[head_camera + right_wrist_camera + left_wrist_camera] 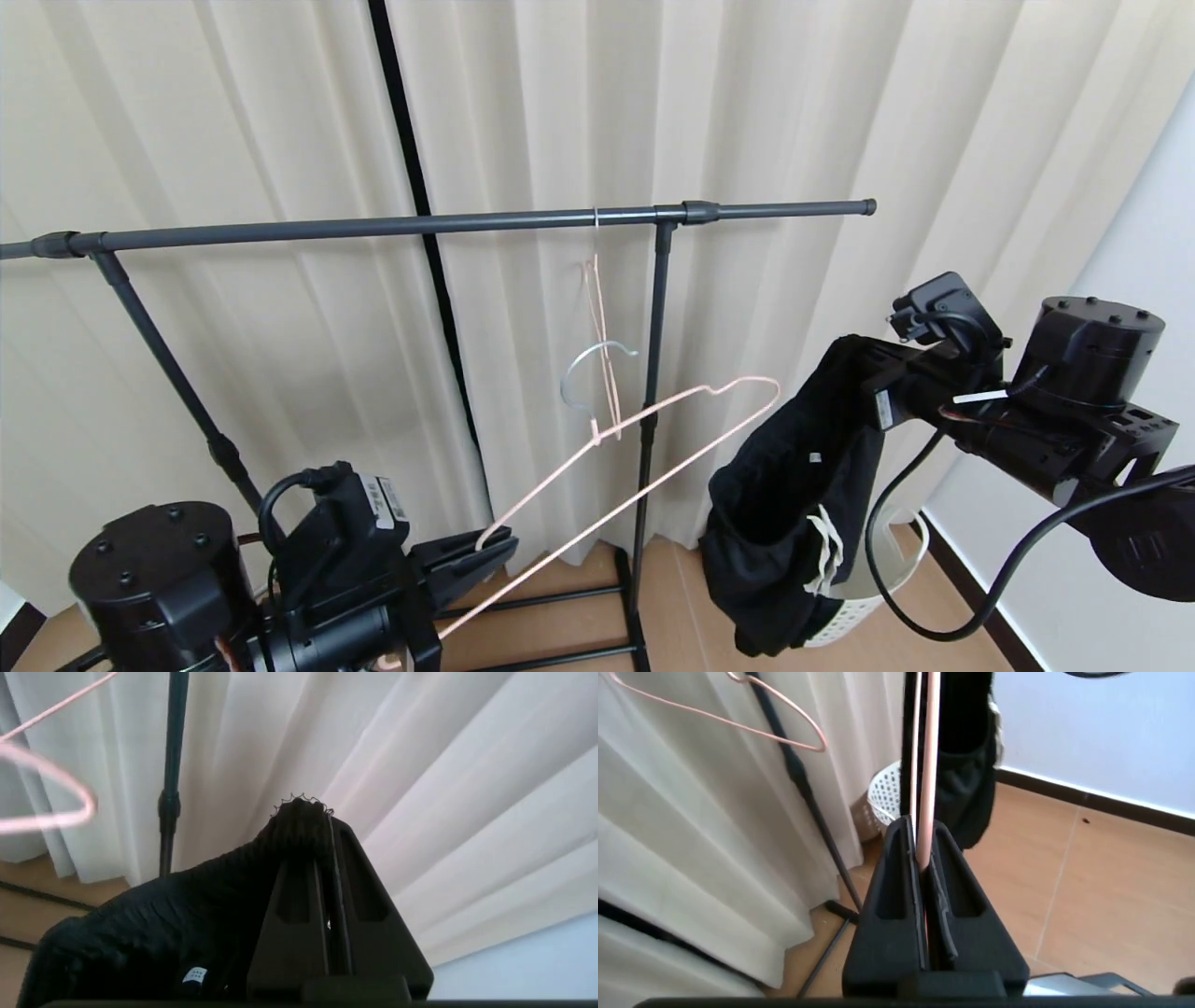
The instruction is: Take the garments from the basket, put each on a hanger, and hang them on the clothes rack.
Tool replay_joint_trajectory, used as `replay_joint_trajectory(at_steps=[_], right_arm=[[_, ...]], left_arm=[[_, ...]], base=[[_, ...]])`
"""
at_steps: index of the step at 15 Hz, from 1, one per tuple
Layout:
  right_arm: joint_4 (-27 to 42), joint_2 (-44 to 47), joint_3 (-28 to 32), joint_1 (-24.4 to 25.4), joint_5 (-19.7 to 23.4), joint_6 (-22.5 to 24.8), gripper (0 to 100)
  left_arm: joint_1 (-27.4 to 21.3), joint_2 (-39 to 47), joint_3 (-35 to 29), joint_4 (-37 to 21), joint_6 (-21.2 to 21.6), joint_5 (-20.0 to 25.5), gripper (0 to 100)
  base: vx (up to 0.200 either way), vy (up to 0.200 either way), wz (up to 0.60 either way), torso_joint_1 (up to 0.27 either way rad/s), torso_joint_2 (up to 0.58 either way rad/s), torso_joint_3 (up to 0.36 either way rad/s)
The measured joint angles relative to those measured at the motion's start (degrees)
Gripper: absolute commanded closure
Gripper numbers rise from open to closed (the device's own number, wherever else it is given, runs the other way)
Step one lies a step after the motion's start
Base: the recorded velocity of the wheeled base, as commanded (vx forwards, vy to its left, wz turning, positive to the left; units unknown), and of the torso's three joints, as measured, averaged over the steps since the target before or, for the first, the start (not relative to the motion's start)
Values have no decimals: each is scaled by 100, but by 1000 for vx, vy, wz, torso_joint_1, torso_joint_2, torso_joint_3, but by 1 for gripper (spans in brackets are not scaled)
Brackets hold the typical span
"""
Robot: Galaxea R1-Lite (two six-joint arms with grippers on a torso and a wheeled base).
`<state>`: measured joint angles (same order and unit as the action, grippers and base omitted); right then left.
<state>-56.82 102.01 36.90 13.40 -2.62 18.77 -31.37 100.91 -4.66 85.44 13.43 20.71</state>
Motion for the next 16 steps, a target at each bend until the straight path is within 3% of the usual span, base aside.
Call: replay_joint_trajectory(at_steps=[5,8,11,13,16], right_arm=[[33,72,50,49,-139,2,100],[27,57,-22,372,-356,-2,100],[28,2,-168,813,-890,0,100],[50,-57,-223,1061,-1007,2,100],[49,-152,-284,1369,-1629,0,100]], left_arm=[[-358,236,177,138,-2,-7,100],[-490,347,190,187,-2,-22,100],[-505,484,190,433,-6,-30,100],[-505,575,172,450,-11,-51,100],[-499,658,124,447,-16,-143,100]], base=[[0,0,0,0,0,0],[0,0,0,0,0,0],[0,0,0,0,0,0],[0,0,0,0,0,0],[0,0,0,0,0,0]])
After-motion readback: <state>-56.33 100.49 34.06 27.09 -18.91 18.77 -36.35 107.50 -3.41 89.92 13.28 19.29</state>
